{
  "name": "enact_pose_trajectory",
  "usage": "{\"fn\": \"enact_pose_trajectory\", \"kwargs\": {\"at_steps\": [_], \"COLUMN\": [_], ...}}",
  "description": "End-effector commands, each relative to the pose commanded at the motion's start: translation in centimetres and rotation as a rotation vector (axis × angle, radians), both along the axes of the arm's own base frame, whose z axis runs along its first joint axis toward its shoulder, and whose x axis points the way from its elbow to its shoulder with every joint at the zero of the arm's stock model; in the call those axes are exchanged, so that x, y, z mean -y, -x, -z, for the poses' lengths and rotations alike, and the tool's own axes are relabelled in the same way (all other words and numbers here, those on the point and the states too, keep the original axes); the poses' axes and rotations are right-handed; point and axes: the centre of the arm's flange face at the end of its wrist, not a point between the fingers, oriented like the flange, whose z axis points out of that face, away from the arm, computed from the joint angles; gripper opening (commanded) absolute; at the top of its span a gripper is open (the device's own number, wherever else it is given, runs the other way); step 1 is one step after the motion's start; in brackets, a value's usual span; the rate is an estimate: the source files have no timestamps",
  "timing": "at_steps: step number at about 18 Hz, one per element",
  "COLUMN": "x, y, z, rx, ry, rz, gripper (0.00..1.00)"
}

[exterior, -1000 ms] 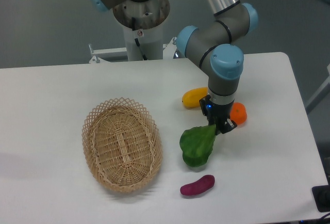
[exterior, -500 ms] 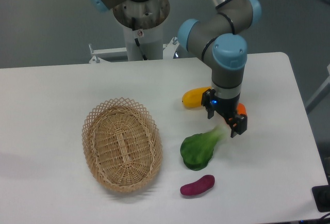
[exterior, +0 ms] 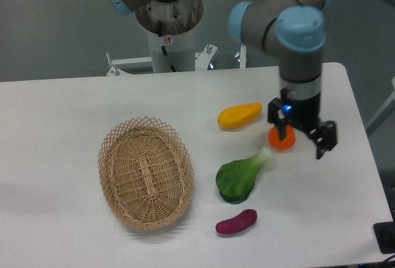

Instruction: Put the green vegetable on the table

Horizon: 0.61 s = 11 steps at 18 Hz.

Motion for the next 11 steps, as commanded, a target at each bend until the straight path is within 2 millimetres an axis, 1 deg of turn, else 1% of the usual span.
{"fn": "enact_pose_trajectory", "kwargs": {"at_steps": [3, 6, 7, 11], "x": [2.1, 3.6, 4.0, 4.2], "y": [1.5, 2.4, 2.5, 2.4], "z": [-0.4, -0.3, -0.2, -0.5], "rx": [0.005, 0.026, 0.033, 0.034], "ry": [0.033, 0.004, -0.014, -0.025], "rz": [0.081, 0.095, 0.091, 0.089], "gripper": [1.00, 1.00, 1.00, 1.00]}}
